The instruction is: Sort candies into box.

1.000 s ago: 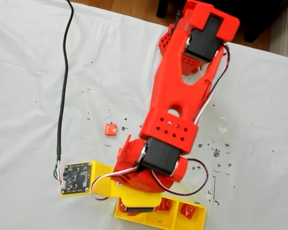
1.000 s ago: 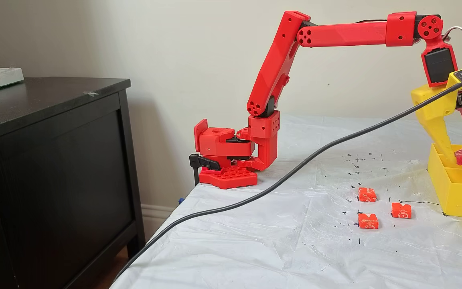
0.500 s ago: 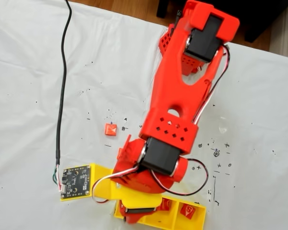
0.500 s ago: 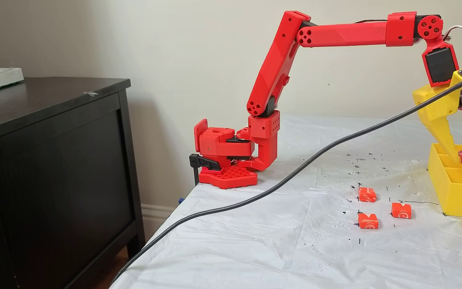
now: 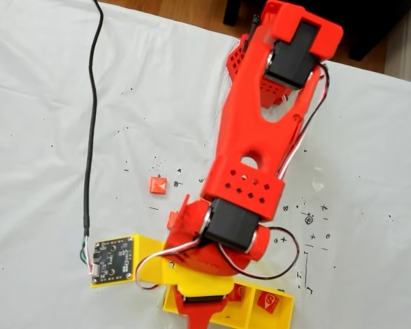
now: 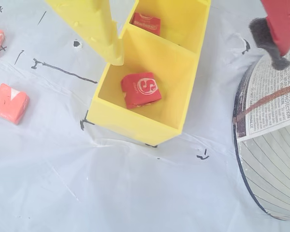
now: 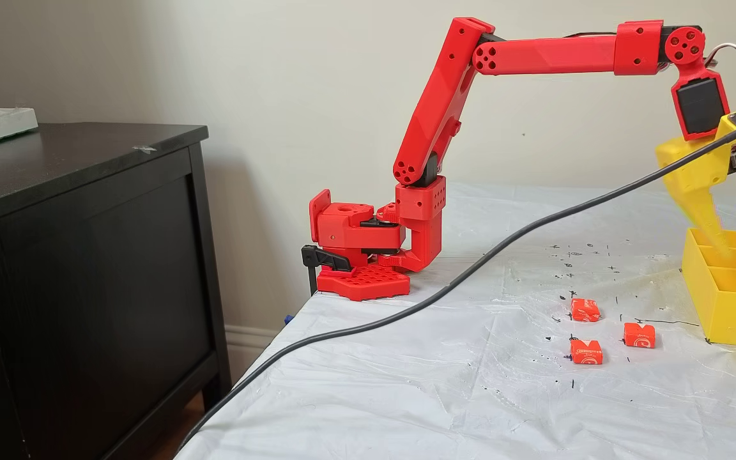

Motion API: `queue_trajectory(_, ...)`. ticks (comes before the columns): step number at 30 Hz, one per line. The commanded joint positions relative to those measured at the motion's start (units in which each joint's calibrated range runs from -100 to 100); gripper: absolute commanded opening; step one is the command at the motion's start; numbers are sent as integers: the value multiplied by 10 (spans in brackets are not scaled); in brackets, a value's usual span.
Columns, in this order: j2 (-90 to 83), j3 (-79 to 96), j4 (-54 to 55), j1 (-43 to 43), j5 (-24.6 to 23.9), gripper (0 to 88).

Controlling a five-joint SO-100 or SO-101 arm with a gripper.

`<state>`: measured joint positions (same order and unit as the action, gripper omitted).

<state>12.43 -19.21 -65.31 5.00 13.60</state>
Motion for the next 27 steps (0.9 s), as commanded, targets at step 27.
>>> queue_trajectory(27,-357,397,-55,67,19,2)
